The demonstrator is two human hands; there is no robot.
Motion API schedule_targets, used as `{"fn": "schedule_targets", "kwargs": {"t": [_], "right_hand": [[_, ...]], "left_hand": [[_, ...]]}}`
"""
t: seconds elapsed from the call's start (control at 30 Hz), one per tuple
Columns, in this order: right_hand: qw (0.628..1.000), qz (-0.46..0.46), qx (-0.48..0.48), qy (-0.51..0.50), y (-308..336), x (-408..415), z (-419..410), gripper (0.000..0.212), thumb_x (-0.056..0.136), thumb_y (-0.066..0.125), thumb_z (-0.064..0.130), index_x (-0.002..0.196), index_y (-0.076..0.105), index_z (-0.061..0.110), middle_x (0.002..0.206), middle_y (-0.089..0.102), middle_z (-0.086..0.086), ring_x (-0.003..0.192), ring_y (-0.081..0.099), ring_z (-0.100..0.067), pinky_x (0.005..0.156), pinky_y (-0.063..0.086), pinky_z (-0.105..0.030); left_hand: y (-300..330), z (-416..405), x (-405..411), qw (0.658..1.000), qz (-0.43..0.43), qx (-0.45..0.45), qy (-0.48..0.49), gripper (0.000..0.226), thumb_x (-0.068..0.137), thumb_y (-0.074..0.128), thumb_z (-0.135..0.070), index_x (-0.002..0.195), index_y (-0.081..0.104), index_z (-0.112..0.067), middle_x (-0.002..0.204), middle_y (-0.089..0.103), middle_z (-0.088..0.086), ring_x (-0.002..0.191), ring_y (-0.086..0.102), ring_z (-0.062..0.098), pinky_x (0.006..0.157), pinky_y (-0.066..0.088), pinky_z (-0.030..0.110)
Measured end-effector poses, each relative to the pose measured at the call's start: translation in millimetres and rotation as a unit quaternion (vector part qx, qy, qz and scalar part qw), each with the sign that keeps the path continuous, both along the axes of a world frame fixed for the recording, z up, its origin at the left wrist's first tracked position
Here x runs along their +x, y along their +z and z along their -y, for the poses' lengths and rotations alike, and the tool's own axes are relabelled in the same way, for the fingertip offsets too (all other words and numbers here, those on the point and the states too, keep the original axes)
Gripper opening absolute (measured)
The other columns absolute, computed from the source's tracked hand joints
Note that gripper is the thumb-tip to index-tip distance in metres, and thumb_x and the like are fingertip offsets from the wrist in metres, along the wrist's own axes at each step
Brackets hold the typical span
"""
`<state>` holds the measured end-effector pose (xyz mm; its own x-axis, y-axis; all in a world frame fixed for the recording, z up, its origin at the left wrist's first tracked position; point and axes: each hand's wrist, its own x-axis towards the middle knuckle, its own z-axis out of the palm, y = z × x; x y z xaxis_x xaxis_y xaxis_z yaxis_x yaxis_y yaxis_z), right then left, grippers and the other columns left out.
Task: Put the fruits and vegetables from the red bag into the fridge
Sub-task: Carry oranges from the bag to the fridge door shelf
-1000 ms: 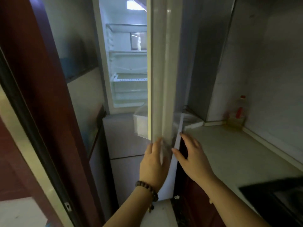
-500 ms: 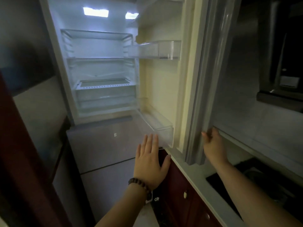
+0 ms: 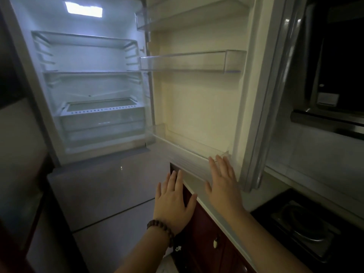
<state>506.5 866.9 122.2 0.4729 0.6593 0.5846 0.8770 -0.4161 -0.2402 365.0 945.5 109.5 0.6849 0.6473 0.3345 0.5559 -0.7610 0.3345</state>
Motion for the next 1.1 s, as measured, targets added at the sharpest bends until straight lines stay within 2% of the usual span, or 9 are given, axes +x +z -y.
{"fn": "schedule_targets", "kwargs": {"t": [0.1, 0.2, 0.33, 0.43, 0.53, 0.6, 0.73, 0.93, 1.1], "right_hand": [[0.999, 0.008, -0.008, -0.037, -2.3, 18.7, -1.7, 0.067, 0.087, 0.055, 0.015, 0.148, 0.025, 0.016, 0.155, 0.024, -0.007, 0.145, 0.011, -0.025, 0.117, 0.015, -0.046], [0.998, 0.006, -0.028, -0.064, 1.6, 38.0, 0.3, 0.067, 0.086, 0.053, 0.011, 0.147, 0.025, 0.016, 0.155, 0.022, -0.007, 0.145, 0.011, -0.024, 0.117, 0.012, -0.045], [0.994, -0.009, -0.048, -0.101, 8.8, 58.2, 3.1, 0.067, 0.085, 0.053, 0.01, 0.145, 0.026, 0.013, 0.155, 0.022, -0.009, 0.144, 0.015, -0.026, 0.115, 0.022, -0.05], [0.993, -0.013, -0.045, -0.105, 13.3, 65.8, -1.0, 0.062, 0.081, 0.056, 0.005, 0.139, 0.035, 0.008, 0.149, 0.031, -0.014, 0.138, 0.027, -0.034, 0.11, 0.03, -0.052], [0.993, -0.002, -0.041, -0.111, 12.8, 64.1, -6.8, 0.058, 0.08, 0.057, 0.004, 0.134, 0.039, 0.005, 0.145, 0.034, -0.017, 0.135, 0.03, -0.037, 0.108, 0.033, -0.051], [0.992, -0.006, -0.037, -0.122, 10.7, 62.1, -8.3, 0.061, 0.08, 0.058, 0.004, 0.137, 0.036, 0.005, 0.147, 0.032, -0.016, 0.137, 0.027, -0.036, 0.111, 0.031, -0.049], [0.991, -0.007, -0.045, -0.127, 8.2, 64.1, -4.7, 0.069, 0.085, 0.055, 0.008, 0.146, 0.022, 0.01, 0.155, 0.02, -0.011, 0.144, 0.014, -0.028, 0.117, 0.014, -0.044], [0.988, -0.033, -0.098, -0.114, 11.9, 65.8, 3.2, 0.072, 0.091, 0.046, 0.017, 0.15, 0.004, 0.015, 0.159, 0.0, -0.004, 0.146, 0.0, -0.023, 0.117, 0.015, -0.048], [0.983, -0.049, -0.141, -0.102, 19.1, 69.1, 9.1, 0.075, 0.092, 0.043, 0.023, 0.15, -0.003, 0.02, 0.159, -0.01, -0.001, 0.146, -0.01, -0.021, 0.117, 0.008, -0.05]], "left_hand": [[-1.4, -8.2, 4.2, 1.0, -0.014, -0.001, -0.002, 0.076, 0.093, 0.022, -0.061, 0.15, -0.008, -0.02, 0.159, -0.002, 0.0, 0.146, -0.007, 0.017, 0.119, -0.004, 0.041], [-2.3, -17.5, 9.7, 1.0, -0.022, -0.007, -0.012, 0.077, 0.092, 0.024, -0.06, 0.15, -0.008, -0.02, 0.159, 0.0, 0.0, 0.146, -0.006, 0.017, 0.119, -0.003, 0.041], [-0.8, -22.5, 15.6, 0.999, -0.034, -0.006, -0.023, 0.077, 0.092, 0.024, -0.06, 0.15, -0.006, -0.019, 0.159, 0.0, 0.001, 0.146, -0.006, 0.017, 0.119, -0.002, 0.042], [2.8, -25.3, 19.0, 0.999, -0.036, -0.002, -0.031, 0.077, 0.092, 0.024, -0.06, 0.15, -0.006, -0.018, 0.16, 0.0, 0.0, 0.146, -0.007, 0.016, 0.119, -0.001, 0.044], [7.1, -28.5, 21.7, 0.999, -0.031, 0.005, -0.032, 0.078, 0.092, 0.024, -0.06, 0.15, -0.005, -0.018, 0.159, 0.001, 0.0, 0.146, -0.007, 0.016, 0.119, -0.002, 0.044], [8.9, -29.0, 22.8, 0.999, -0.026, 0.009, -0.033, 0.078, 0.092, 0.024, -0.06, 0.15, -0.005, -0.018, 0.159, 0.002, -0.001, 0.146, -0.006, 0.016, 0.119, -0.002, 0.044], [9.9, -26.6, 23.6, 0.999, -0.021, 0.016, -0.037, 0.077, 0.092, 0.024, -0.061, 0.15, -0.005, -0.019, 0.159, 0.002, -0.001, 0.146, -0.007, 0.016, 0.119, -0.003, 0.043], [12.3, -23.9, 28.6, 0.999, -0.009, 0.013, -0.047, 0.078, 0.092, 0.025, -0.06, 0.15, -0.005, -0.019, 0.159, -0.001, -0.003, 0.146, -0.007, 0.014, 0.119, -0.003, 0.042], [14.9, -20.0, 35.0, 0.998, -0.005, 0.019, -0.062, 0.08, 0.09, 0.026, -0.062, 0.151, -0.002, -0.019, 0.16, 0.001, -0.003, 0.146, -0.007, 0.014, 0.118, -0.004, 0.041]]}}
